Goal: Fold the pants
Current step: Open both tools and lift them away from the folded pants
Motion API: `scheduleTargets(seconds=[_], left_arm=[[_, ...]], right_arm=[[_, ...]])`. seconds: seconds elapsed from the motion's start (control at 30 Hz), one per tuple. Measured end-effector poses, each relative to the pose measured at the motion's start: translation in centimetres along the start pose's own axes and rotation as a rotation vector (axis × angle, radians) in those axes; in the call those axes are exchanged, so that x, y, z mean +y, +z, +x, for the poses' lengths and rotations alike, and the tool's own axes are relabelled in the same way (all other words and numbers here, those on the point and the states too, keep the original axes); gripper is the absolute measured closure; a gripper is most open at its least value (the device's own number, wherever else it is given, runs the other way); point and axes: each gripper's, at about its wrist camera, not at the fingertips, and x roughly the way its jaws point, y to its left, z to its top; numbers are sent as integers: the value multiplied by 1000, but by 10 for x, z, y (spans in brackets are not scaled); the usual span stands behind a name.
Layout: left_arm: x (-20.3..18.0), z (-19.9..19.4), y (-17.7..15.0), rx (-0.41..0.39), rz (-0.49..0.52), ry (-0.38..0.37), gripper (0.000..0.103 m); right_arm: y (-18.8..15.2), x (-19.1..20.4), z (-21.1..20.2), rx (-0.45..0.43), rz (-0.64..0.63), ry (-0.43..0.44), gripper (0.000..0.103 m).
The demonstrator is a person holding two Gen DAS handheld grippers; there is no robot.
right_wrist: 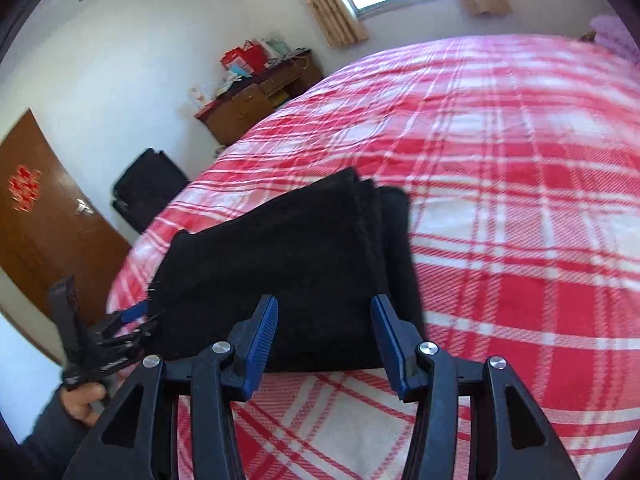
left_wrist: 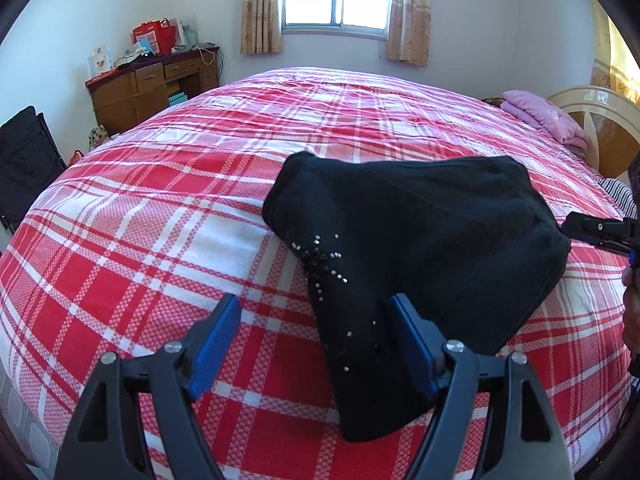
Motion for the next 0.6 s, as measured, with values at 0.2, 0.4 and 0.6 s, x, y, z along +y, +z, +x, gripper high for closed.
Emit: scheduleTargets(seconds=[0.2, 0.4, 0.6], left_arm=[[-6, -9, -3, 22, 12, 28, 23], [-23, -33, 1, 15, 62, 42, 23], [-38, -60, 10, -20, 80, 26, 23]], right_arm=[[2, -26, -20, -21, 66, -108, 48], [17, -26, -55, -58, 109, -191, 48], [20, 11, -92, -65, -17, -223, 42]])
